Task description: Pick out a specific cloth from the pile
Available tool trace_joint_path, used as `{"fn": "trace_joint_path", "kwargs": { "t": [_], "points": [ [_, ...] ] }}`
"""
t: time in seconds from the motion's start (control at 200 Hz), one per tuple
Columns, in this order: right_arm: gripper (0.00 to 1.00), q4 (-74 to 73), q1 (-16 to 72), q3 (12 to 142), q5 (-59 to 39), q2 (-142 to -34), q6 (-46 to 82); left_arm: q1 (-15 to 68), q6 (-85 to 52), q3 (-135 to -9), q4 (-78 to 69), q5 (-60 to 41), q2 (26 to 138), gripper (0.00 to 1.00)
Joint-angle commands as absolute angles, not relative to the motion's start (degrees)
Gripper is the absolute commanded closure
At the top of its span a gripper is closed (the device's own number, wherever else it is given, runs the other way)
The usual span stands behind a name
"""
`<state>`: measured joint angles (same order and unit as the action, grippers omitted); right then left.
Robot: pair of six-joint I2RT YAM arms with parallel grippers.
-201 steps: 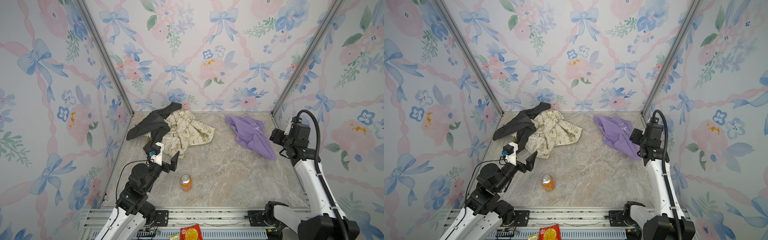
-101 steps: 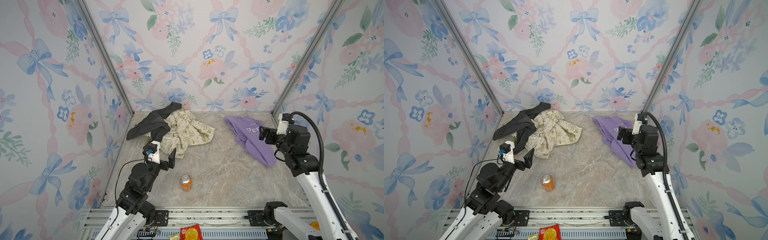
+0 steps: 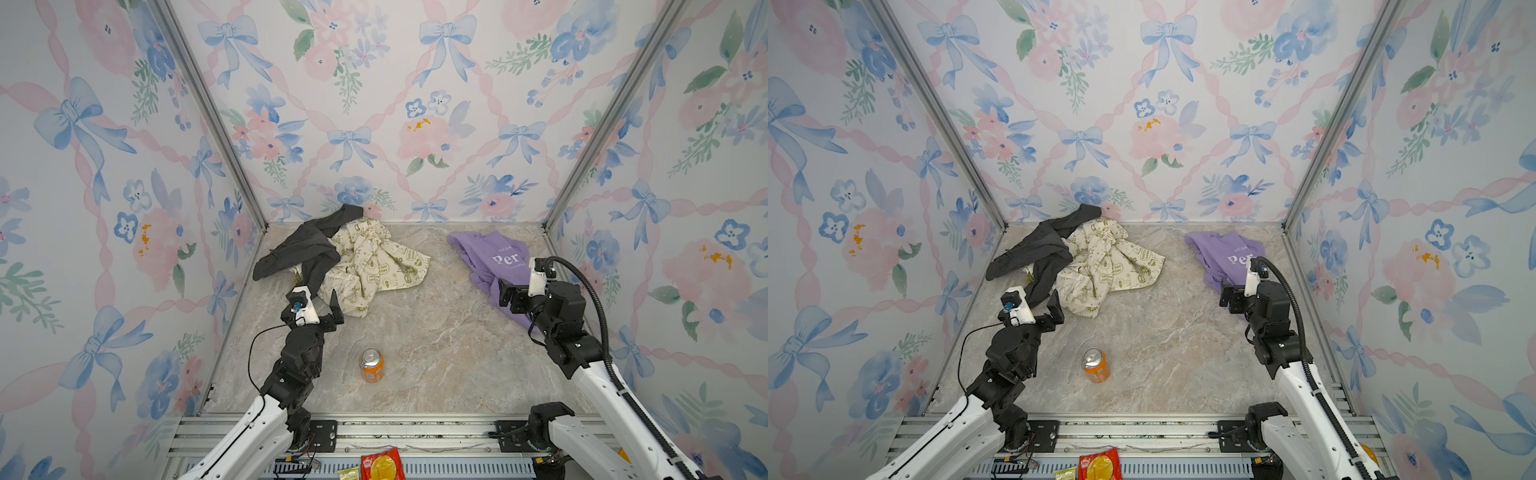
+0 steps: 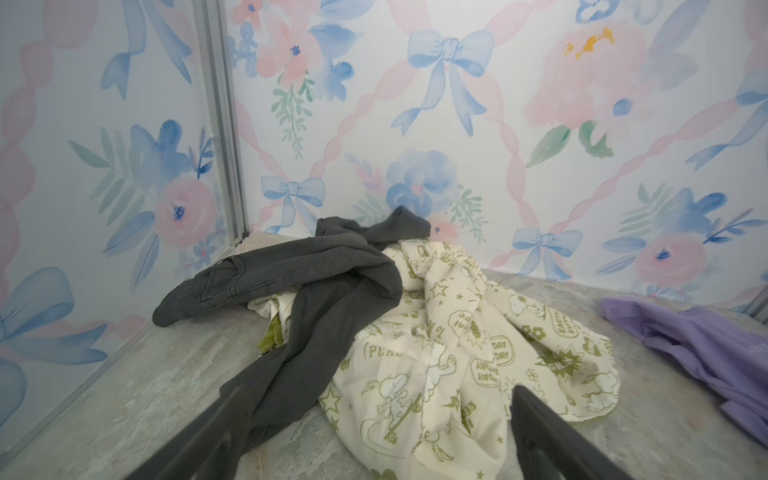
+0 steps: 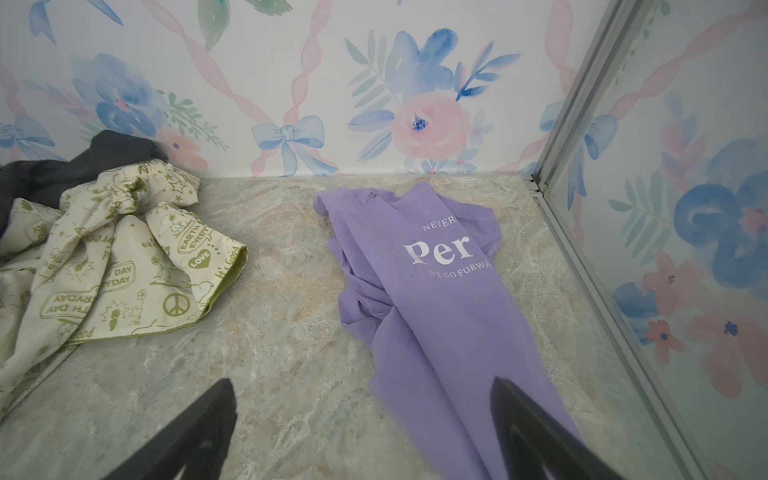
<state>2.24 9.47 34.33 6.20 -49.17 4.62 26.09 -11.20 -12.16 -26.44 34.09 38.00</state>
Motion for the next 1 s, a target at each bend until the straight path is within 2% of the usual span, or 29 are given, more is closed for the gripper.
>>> {"fn": "trace_joint_path", "kwargs": {
  "t": [0.0, 0.23, 0.375, 0.675, 0.85, 0.935, 0.99],
  "points": [
    [0.03, -8.44, 8.87, 29.92, 9.8, -52.37, 2.71, 23.54, -5.5, -9.28, -42.62, 38.61, 42.19, 0.02],
    [0.03, -21.89, 2.39, 24.66, 8.63, -62.37, 3.33, 10.86, -4.6, -2.93, -57.24, 27.25, 48.64, 0.02],
    [0.03, -33.83, 1.58, 21.53, 6.12, -69.11, 1.18, 6.9, -4.83, -1.4, -63.28, 23.16, 54.74, 0.02],
    [0.03, -47.15, 0.75, 20.09, -1.0, -78.95, -0.58, 5.45, -3.0, -1.18, -75.59, 18.27, 70.24, 0.02],
    [0.03, -65.77, -0.52, 16.86, -5.44, -90.32, 0.65, 5.25, -3.52, -3.19, -75.69, 13.85, 73.26, 0.02],
    [0.03, -56.6, -0.87, 19.22, -6.31, -87.85, 0.11, 5.19, -3.7, -3.9, -76.09, 11.25, 74.59, 0.02],
    [0.03, -55.86, -0.86, 20.74, -6.95, -88.93, 0.16, 5.15, -3.65, -3.98, -78.54, 9.53, 76.95, 0.02]
  ]
}}
